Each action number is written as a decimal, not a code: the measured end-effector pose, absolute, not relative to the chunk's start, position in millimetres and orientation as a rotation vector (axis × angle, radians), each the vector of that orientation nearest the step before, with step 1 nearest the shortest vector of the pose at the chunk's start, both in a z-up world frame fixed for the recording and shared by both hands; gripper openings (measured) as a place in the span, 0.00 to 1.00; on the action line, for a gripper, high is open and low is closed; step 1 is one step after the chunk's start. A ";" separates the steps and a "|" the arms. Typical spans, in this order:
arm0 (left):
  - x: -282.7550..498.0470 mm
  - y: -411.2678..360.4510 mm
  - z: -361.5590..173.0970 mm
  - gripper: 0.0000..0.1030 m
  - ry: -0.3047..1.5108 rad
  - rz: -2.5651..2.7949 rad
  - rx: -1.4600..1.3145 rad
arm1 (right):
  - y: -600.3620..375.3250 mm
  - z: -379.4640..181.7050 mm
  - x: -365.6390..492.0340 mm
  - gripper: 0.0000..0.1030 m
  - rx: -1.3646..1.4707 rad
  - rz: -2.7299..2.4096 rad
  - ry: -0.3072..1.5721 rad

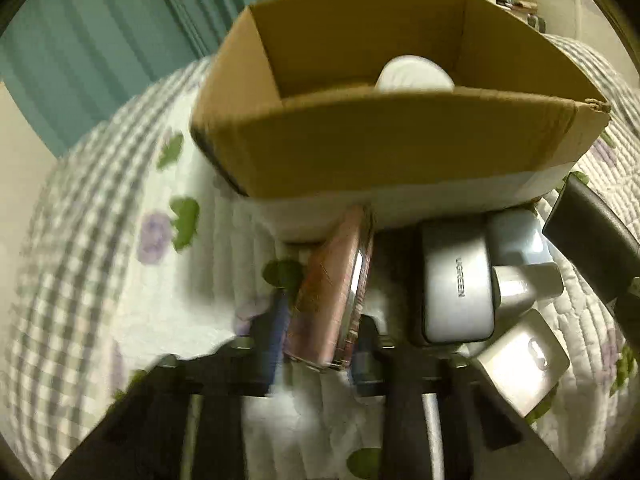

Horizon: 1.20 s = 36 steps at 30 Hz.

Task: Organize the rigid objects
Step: 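Grasp the pink card case with the left tool while the right holds the remote, then lower the card case and remote into the box and open both tools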

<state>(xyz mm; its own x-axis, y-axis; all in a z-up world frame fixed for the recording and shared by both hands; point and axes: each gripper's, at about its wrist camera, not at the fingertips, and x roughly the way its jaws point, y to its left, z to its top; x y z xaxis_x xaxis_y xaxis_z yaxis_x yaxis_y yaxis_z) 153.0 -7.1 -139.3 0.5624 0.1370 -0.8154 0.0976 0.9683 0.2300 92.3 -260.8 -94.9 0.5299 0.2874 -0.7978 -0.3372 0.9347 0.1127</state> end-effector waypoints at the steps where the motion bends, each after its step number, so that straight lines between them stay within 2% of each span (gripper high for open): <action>1: 151.8 -5.9 -137.6 0.17 0.967 0.019 0.255 | -260.5 -95.3 92.4 0.19 -0.058 0.372 0.943; 4: 143.7 -2.1 -128.5 0.10 0.945 -0.028 0.225 | -260.1 -97.4 93.7 0.19 -0.061 0.367 0.950; 11: 108.9 -4.6 -86.5 0.10 0.860 -0.105 0.212 | -261.1 -81.8 87.7 0.18 -0.043 0.371 0.905; 17: 91.8 -3.1 -36.1 0.10 0.809 -0.185 0.145 | -260.2 -44.2 82.6 0.18 -0.049 0.367 0.849; 27: 128.3 -17.0 41.2 0.10 0.723 -0.219 0.052 | -256.6 48.2 97.9 0.18 -0.102 0.349 0.695; 32: 173.1 -19.3 47.4 0.10 0.723 -0.189 0.052 | -250.5 67.5 137.1 0.18 -0.070 0.366 0.671; 36: 218.2 -17.0 28.8 0.10 0.762 -0.165 0.026 | -247.7 64.7 167.4 0.18 -0.050 0.363 0.679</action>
